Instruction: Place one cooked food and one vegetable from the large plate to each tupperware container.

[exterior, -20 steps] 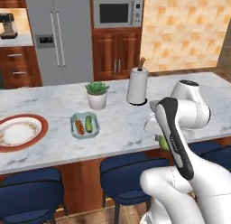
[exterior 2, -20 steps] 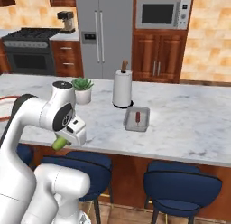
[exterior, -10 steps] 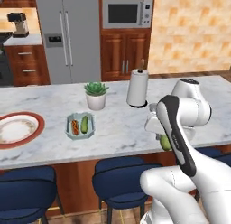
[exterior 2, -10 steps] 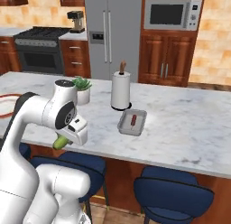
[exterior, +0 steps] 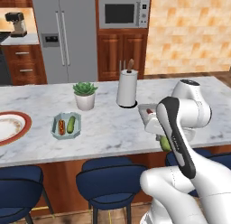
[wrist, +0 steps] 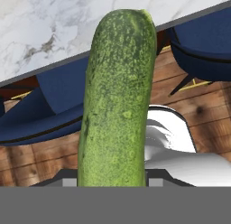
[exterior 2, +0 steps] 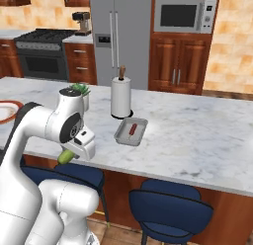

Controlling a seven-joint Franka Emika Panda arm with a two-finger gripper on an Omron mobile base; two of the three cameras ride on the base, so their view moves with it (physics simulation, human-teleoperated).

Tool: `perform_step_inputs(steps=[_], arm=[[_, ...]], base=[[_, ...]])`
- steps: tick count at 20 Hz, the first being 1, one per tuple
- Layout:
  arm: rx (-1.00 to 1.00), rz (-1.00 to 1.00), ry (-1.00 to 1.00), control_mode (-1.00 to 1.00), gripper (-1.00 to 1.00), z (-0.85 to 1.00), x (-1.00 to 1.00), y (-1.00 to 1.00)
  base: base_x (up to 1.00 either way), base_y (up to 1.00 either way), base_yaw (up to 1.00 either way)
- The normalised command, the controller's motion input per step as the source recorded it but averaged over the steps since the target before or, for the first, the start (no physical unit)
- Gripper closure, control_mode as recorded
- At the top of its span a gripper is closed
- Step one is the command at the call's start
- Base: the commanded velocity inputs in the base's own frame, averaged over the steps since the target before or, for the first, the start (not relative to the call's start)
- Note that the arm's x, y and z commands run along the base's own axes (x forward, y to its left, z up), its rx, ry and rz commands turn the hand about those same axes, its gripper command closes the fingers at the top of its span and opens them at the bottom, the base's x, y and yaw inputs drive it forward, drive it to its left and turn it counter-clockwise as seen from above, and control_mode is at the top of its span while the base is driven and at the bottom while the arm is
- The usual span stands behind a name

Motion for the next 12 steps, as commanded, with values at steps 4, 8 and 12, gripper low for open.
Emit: perform_step_inputs(steps=[4,8,12], arm=[[0.00,0.00,0.00,1.00,1.00,0.00,0.00,0.00],[0.00,0.00,0.00,1.00,1.00,0.00,0.00,0.00],[0.00,0.00,0.00,1.00,1.00,0.00,0.00,0.00]], base=[[0.00,0.05,-0.03],[-0.02,-0.12,-0.18],[-0.03,-0.03,-0.29]])
